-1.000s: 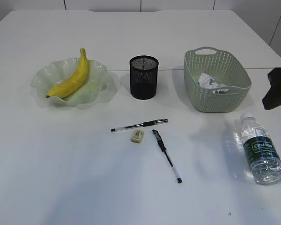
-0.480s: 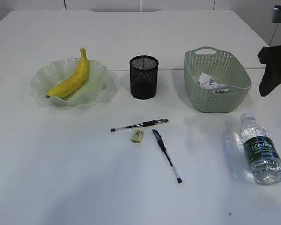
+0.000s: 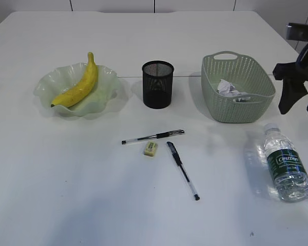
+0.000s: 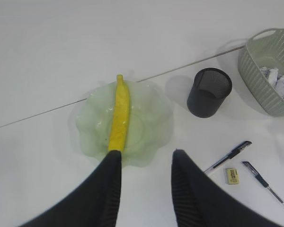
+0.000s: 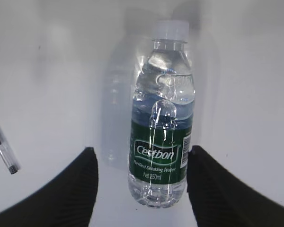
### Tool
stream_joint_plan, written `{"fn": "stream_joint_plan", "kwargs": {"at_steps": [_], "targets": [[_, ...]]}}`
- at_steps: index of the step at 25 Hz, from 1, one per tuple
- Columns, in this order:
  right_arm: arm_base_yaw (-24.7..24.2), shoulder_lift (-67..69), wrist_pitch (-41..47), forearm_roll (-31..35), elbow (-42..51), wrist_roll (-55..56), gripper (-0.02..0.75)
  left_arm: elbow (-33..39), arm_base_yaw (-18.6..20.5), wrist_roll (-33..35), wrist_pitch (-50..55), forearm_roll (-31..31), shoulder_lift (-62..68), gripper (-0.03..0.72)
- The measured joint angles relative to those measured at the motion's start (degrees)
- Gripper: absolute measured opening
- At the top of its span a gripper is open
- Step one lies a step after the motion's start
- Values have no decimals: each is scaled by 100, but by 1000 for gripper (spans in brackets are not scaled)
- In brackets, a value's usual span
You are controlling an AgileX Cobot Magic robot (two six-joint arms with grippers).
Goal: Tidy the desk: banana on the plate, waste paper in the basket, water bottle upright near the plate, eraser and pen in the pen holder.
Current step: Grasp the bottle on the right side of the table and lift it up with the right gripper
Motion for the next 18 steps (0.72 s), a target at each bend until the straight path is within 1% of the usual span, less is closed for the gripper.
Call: {"fn": "stream_joint_plan", "kwargs": {"at_steps": [12,18], "targets": [[0,405,-12,-269,-36,12,454,0,0,57,0,0,0,244],[0,426,-416,-289,-36,1,463,0,0,57,0,0,0,244]]}}
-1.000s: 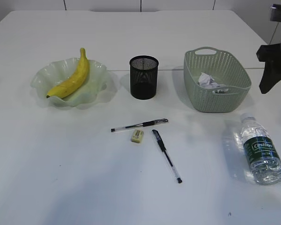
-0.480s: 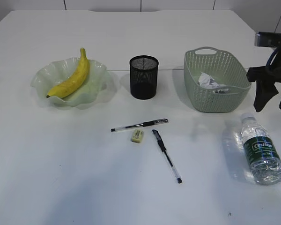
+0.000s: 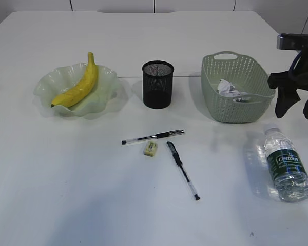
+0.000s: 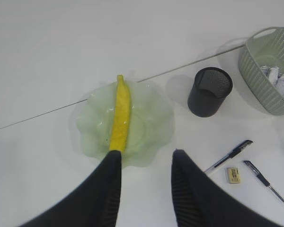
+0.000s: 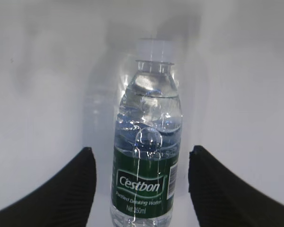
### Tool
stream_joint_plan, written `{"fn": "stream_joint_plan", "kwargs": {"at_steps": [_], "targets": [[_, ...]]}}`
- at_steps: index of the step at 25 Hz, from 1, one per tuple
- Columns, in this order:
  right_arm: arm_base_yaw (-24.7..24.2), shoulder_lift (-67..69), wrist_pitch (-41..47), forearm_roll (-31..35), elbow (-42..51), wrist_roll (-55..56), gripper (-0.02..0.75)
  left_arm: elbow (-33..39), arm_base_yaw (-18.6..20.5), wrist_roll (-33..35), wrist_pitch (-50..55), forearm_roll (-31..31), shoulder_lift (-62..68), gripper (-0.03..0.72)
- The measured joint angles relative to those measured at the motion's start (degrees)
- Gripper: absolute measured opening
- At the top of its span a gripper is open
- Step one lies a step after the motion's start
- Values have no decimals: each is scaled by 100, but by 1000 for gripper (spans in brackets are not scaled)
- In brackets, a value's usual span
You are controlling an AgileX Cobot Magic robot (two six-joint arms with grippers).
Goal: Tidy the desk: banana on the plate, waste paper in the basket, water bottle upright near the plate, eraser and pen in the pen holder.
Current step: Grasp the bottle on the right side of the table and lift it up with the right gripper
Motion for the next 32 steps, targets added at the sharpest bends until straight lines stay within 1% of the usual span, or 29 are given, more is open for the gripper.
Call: {"fn": "stream_joint_plan", "kwargs": {"at_steps": [8,10,13,16,22,32], "targets": [[0,0,-208,-47,0,-10,473,0,0,13,0,0,0,244],[0,0,-208,-47,0,-11,515,0,0,26,0,0,0,244],[0,0,-208,-109,0,55,604,0,0,46,0,0,0,244],[0,63,-208,-188,0,90,631,0,0,60,0,0,0,244],[0,462,-7,-202,0,236,635,0,0,60,0,0,0,244],[0,735,15,-140,0,265,632,0,0,60,0,0,0,244]]}}
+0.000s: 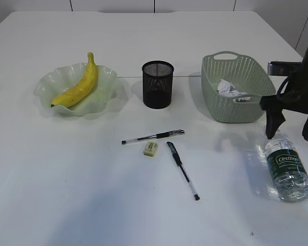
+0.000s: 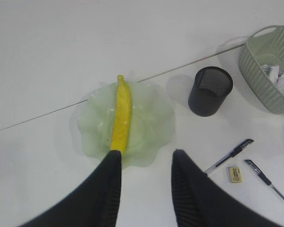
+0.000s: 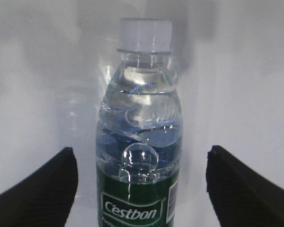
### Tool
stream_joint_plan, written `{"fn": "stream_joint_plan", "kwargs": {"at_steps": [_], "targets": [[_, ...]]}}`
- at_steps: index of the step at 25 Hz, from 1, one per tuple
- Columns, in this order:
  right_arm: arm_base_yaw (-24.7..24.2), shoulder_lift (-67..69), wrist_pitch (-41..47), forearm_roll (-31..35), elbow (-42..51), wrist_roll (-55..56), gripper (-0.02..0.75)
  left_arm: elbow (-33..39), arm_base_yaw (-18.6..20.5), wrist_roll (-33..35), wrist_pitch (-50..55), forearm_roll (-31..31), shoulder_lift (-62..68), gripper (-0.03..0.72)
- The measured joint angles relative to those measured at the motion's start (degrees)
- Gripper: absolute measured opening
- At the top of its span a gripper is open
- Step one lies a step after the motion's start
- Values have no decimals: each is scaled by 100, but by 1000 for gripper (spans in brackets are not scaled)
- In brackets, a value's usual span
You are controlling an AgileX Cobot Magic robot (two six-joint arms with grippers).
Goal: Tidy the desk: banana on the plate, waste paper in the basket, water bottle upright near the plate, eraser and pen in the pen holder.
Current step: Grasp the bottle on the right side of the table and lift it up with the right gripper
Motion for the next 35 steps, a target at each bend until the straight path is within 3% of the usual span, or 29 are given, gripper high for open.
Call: {"fn": "stream_joint_plan", "kwargs": {"at_steps": [20,35], "targets": [[0,652,75,178,-11,51,617,0,0,0,0,0,0,244],[0,649,-79,191,-11,51,557,0,0,0,0,11,0,244]]}}
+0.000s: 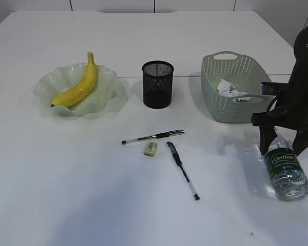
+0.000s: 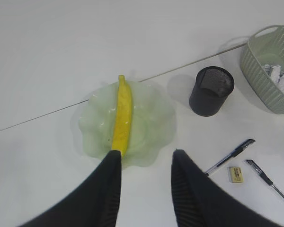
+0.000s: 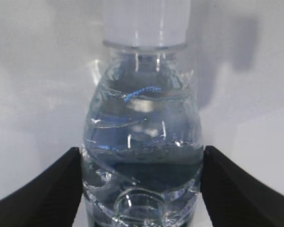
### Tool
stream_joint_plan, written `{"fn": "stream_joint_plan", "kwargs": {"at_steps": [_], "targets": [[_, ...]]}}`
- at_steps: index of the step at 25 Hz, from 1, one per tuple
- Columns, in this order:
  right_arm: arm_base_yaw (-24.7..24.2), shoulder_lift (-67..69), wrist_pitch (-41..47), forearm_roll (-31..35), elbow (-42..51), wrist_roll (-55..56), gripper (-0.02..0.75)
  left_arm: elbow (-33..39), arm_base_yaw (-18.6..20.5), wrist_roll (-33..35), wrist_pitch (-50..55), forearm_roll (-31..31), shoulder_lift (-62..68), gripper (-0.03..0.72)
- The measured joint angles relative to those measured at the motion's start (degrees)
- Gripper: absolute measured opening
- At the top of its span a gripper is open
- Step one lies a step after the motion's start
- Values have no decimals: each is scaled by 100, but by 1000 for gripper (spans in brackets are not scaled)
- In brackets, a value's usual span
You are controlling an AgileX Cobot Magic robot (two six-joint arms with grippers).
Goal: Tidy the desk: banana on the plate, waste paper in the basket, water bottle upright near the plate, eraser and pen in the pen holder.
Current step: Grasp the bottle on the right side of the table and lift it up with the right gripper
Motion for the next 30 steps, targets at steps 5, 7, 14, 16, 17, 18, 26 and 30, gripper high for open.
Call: {"fn": "stream_joint_plan", "kwargs": {"at_steps": [5,7,14,16,17,18,26,30], "targets": [[0,0,-14,0,0,0,479,0,0,0,0,0,0,244],[0,0,-14,2,0,0,430,0,0,0,0,0,0,244],[0,0,21,2,-11,0,371,0,0,0,0,0,0,244],[0,0,78,2,-11,0,370,0,0,0,0,0,0,244],[0,0,129,2,-11,0,370,0,0,0,0,0,0,244],[0,0,171,2,-11,0,370,0,0,0,0,0,0,244],[0,5,268,2,-11,-10,370,0,0,0,0,0,0,244],[0,5,268,12,-11,-10,370,0,0,0,0,0,0,244]]}}
